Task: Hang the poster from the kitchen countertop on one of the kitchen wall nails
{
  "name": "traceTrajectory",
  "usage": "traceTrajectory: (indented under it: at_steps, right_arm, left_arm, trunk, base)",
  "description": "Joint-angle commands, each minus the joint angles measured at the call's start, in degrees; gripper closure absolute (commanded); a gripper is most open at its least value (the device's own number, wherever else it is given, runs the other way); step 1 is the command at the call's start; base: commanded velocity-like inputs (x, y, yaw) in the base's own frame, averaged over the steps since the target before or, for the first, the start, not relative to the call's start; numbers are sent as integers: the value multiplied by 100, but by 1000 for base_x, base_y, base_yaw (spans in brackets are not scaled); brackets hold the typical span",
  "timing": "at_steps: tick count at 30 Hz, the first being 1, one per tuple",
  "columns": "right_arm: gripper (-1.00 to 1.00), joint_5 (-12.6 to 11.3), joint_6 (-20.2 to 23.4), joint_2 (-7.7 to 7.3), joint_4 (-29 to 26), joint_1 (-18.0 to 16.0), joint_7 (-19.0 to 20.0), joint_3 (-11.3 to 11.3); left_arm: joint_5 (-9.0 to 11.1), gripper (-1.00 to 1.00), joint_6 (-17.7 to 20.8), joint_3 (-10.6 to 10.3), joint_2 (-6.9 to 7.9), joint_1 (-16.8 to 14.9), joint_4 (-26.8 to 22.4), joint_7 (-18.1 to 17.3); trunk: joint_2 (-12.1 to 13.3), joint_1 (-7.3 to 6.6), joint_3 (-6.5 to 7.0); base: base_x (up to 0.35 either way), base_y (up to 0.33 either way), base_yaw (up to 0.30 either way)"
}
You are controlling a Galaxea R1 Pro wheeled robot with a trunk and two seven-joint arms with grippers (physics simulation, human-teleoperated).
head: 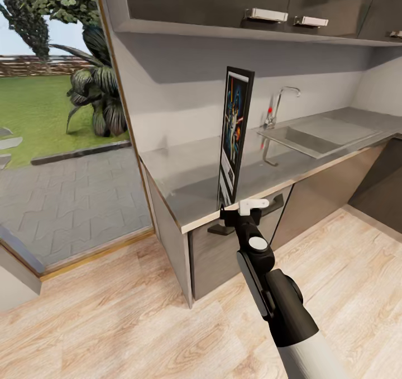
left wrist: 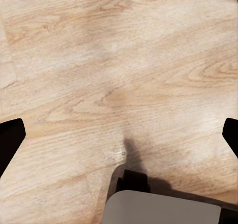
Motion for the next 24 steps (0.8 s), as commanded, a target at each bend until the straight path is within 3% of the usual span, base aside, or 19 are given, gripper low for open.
traceTrajectory:
  at_steps: [1,24]
  right_arm:
    - [-100,4,36,0,-5,-3,-30,10]
    - [-100,12,30,-1,1,5,-28,11]
  left_arm:
    - [59,-100,-7,-9,3,3,-8,1]
    - [59,-100,-7,-5,7,3,-14,1]
  trunk:
    - [-2,1,-4]
    - [-2,1,-4]
  base:
    - [26,0,0]
    - [65,0,0]
